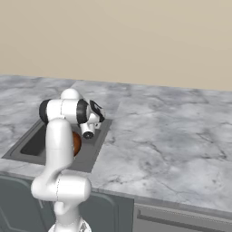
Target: Pick the garlic from the cabinet and place it in the bowl. Then pick the bowl and place it in the sink. Then turn on the sink facuet.
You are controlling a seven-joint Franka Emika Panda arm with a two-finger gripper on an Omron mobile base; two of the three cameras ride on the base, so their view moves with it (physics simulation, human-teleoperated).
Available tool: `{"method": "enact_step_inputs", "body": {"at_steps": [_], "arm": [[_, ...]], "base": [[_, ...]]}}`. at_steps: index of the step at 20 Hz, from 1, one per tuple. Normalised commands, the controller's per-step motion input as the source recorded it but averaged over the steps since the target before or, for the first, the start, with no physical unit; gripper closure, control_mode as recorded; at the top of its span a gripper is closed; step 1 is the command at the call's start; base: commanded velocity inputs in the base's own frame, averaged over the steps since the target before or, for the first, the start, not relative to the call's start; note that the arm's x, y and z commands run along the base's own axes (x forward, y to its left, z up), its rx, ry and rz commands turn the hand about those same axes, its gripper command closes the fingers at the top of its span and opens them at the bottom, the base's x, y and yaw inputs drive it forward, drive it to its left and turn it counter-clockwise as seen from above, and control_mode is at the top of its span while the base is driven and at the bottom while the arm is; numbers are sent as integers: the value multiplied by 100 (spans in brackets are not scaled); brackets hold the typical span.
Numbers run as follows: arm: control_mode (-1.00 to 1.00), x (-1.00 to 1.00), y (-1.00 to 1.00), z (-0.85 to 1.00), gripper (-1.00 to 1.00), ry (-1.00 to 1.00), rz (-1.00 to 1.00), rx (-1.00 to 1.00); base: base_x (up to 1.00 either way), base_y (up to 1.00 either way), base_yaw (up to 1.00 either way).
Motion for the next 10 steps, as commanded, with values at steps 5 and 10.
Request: {"method": "enact_step_inputs", "body": {"at_steps": [5,10], "arm": [[-100,0,-100,-54,-100,0,-9,13],[-100,-3,-96,-57,-100,0,-7,10]], "base": [[0,0,0],[0,0,0]]}}
